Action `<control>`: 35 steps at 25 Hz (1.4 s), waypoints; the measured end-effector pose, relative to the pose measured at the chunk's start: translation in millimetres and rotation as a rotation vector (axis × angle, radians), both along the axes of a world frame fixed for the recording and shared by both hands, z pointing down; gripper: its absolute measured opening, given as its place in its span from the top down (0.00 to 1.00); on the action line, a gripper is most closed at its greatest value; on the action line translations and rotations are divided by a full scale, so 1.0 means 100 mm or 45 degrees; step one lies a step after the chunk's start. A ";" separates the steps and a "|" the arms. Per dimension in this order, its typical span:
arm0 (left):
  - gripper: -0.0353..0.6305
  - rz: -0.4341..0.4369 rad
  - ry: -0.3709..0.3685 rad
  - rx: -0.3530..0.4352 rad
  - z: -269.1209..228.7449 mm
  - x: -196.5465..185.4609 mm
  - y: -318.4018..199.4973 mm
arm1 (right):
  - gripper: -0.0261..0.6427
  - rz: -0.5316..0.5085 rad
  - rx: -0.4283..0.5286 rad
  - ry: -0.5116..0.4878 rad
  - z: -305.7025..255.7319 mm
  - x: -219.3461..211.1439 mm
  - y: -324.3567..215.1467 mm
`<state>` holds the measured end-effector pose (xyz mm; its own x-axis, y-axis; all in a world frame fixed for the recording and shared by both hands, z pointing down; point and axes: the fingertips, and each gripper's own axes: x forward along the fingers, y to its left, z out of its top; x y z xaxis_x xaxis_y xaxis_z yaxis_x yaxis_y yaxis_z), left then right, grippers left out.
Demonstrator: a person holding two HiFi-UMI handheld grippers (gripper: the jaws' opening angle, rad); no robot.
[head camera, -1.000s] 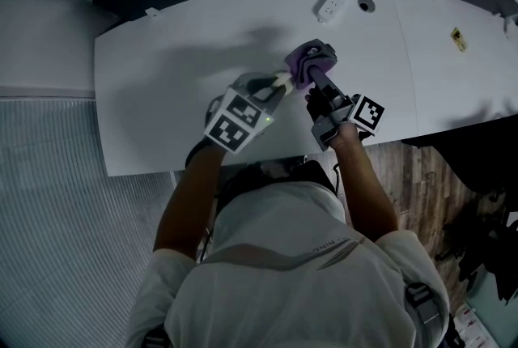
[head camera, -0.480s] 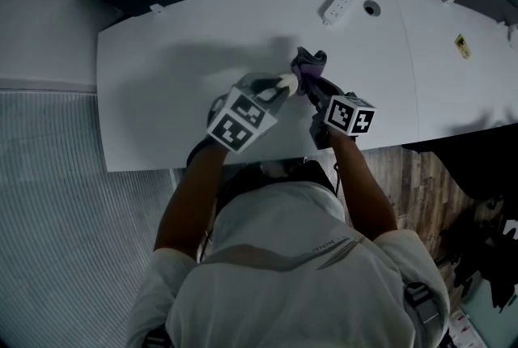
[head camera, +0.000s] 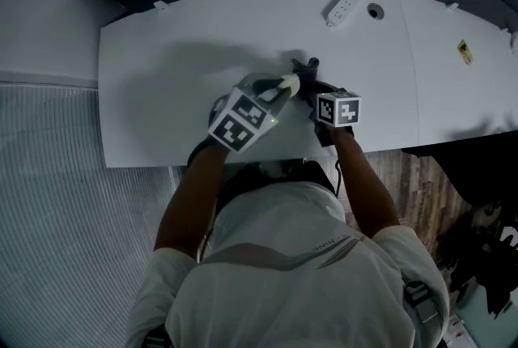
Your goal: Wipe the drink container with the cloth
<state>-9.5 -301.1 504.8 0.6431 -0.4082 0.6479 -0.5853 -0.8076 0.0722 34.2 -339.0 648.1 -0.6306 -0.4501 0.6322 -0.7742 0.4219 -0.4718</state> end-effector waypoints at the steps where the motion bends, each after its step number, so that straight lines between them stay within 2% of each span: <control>1: 0.84 -0.003 0.001 0.000 0.00 0.00 0.00 | 0.84 -0.037 -0.004 0.010 0.02 -0.01 -0.01; 4: 0.84 -0.011 0.003 -0.001 0.01 0.00 0.00 | 0.83 -0.164 -0.033 0.008 -0.02 -0.01 -0.05; 7: 0.84 -0.016 0.009 0.001 0.00 0.00 0.01 | 0.83 -0.237 0.054 -0.048 -0.39 0.05 -0.23; 10: 0.84 -0.020 0.016 0.005 -0.01 -0.01 0.01 | 0.83 -0.277 0.153 -0.182 -0.87 0.01 -0.43; 12: 0.84 -0.025 0.021 0.006 -0.01 -0.01 0.01 | 0.83 -0.310 0.158 -0.309 -1.10 -0.08 -0.52; 15: 0.84 -0.032 0.023 0.008 -0.01 -0.01 0.01 | 0.83 -0.411 0.033 -0.564 -1.32 -0.30 -0.56; 17: 0.84 -0.032 0.024 0.009 -0.01 -0.02 0.01 | 0.83 -0.543 -0.078 -0.712 -1.42 -0.47 -0.54; 19: 0.84 -0.037 0.027 0.010 -0.02 -0.02 0.01 | 0.83 -0.660 -0.193 -0.804 -1.46 -0.61 -0.55; 23: 0.84 -0.050 0.030 0.014 -0.02 -0.02 -0.01 | 0.83 -0.780 -0.436 -0.892 -1.39 -0.80 -0.52; 26: 0.84 -0.049 0.026 0.011 -0.02 -0.01 -0.01 | 0.83 -0.897 -0.533 -0.873 -1.31 -0.90 -0.38; 28: 0.84 -0.050 0.030 0.008 -0.02 -0.01 -0.01 | 0.83 -0.924 -0.553 -0.814 -1.21 -0.93 -0.33; 32: 0.84 -0.055 0.037 0.003 -0.01 -0.02 0.00 | 0.83 -0.908 -0.528 -0.514 -0.78 -0.91 -0.33; 35: 0.84 -0.054 0.041 0.000 -0.01 -0.02 -0.01 | 0.83 -0.894 -0.518 -0.398 -0.57 -0.89 -0.34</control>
<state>-11.6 -302.3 503.6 0.6459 -0.4353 0.6272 -0.6162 -0.7822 0.0918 -55.1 -373.2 590.6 -0.8491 0.3316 0.4112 -0.2077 0.5062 -0.8370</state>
